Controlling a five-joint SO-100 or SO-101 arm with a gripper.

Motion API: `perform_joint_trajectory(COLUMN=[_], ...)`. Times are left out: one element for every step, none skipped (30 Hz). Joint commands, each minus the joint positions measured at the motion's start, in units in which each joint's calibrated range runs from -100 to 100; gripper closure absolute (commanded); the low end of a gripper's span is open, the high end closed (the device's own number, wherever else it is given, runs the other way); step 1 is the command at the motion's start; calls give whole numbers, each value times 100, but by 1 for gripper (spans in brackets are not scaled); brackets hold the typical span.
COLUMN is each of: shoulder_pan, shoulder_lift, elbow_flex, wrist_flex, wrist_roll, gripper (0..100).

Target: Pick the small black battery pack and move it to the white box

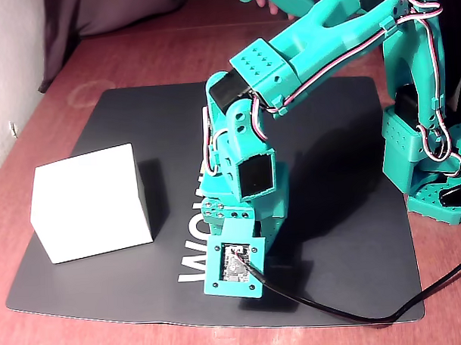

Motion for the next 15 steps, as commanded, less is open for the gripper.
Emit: perform_joint_trajectory(shoulder_pan=[26, 26, 26, 26, 26, 15, -9, -20, -20, 3, 26, 26, 26, 26, 26], shoulder_lift=[-19, -19, -19, -19, -19, -19, -19, -19, -19, -19, -19, -19, -19, -19, -19], elbow_flex=[-164, -173, -173, -173, -173, -164, -164, -155, -155, -155, -155, -155, -155, -155, -155], wrist_flex=[61, 52, 35, 26, 26, 44, 70, 70, 70, 70, 70, 70, 70, 70, 70], wrist_roll=[7, 7, 7, 7, 7, -15, -15, -21, -21, -21, -21, -4, 1, 7, 7], gripper=[84, 84, 84, 84, 84, 84, 84, 84, 84, 84, 87, 90, 91, 91, 91])
